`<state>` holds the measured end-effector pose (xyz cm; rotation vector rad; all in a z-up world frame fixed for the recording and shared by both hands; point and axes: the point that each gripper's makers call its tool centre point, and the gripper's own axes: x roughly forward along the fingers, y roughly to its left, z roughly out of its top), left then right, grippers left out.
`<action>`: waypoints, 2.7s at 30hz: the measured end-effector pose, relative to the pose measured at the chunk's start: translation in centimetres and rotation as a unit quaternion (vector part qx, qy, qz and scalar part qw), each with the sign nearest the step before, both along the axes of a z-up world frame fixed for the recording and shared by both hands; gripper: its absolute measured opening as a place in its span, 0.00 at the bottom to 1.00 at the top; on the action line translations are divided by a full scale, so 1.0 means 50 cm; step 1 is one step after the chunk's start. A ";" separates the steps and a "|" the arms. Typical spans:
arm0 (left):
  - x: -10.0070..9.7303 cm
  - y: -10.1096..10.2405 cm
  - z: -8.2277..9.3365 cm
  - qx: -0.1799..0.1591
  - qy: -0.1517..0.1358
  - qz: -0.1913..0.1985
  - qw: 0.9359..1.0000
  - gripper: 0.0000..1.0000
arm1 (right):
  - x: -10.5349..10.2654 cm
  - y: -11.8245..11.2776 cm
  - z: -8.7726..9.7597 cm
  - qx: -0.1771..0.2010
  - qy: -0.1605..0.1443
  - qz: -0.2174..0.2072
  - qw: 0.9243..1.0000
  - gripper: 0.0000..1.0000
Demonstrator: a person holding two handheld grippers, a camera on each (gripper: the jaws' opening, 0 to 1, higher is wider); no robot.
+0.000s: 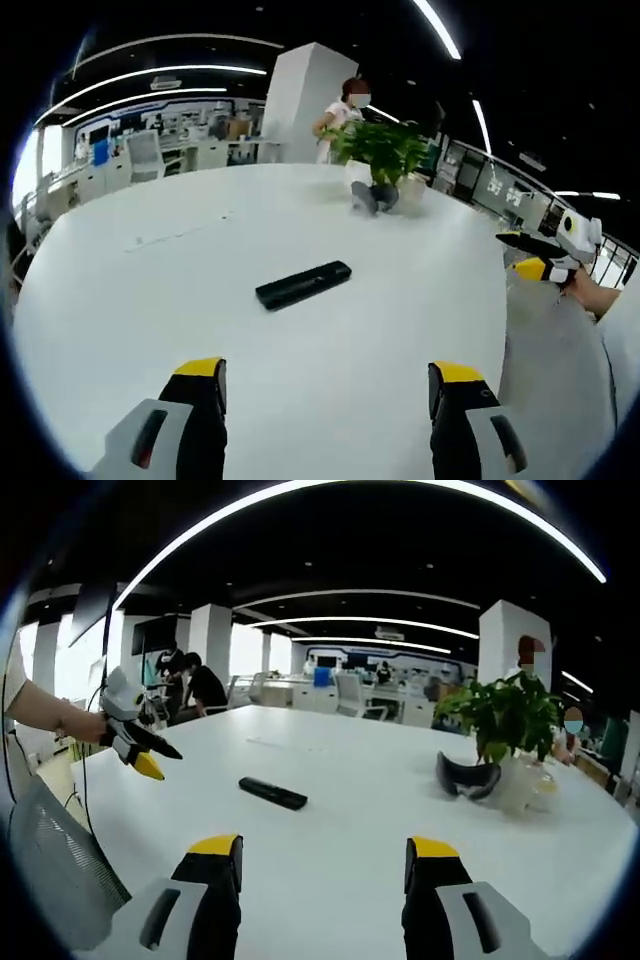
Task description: Press the specified remote control buttons in sequence, fully releasing each button before pressing the next.
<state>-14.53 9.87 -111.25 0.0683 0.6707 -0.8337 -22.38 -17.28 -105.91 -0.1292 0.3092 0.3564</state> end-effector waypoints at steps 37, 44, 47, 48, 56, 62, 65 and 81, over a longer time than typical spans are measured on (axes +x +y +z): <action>0.153 -0.088 -0.103 0.159 0.037 -0.169 0.972 0.85 | 0.003 -0.003 -0.019 -0.013 0.020 0.004 1.000 0.60; 0.163 -0.099 -0.122 0.188 0.039 -0.204 0.960 0.85 | 0.002 0.001 -0.025 -0.017 0.025 0.010 0.999 0.59; 0.168 -0.100 -0.124 0.203 0.034 -0.217 0.954 0.85 | 0.001 0.003 -0.028 -0.018 0.028 0.013 0.999 0.59; 0.172 -0.102 -0.125 0.204 0.034 -0.220 0.953 0.85 | 0.001 0.003 -0.029 -0.018 0.029 0.013 0.999 0.59; 0.203 -0.112 -0.123 0.221 0.031 -0.243 0.944 0.82 | -0.001 0.011 -0.035 -0.015 0.039 0.024 0.999 0.53; 0.213 -0.122 -0.129 0.237 0.033 -0.266 0.934 0.81 | -0.002 0.012 -0.037 -0.011 0.043 0.025 0.999 0.49; 0.220 -0.127 -0.135 0.249 0.030 -0.279 0.927 0.79 | -0.003 0.009 -0.038 -0.009 0.045 0.022 0.999 0.48; 0.270 -0.142 -0.167 0.322 0.026 -0.306 0.896 0.66 | -0.007 0.017 -0.048 -0.015 0.057 0.033 0.998 0.42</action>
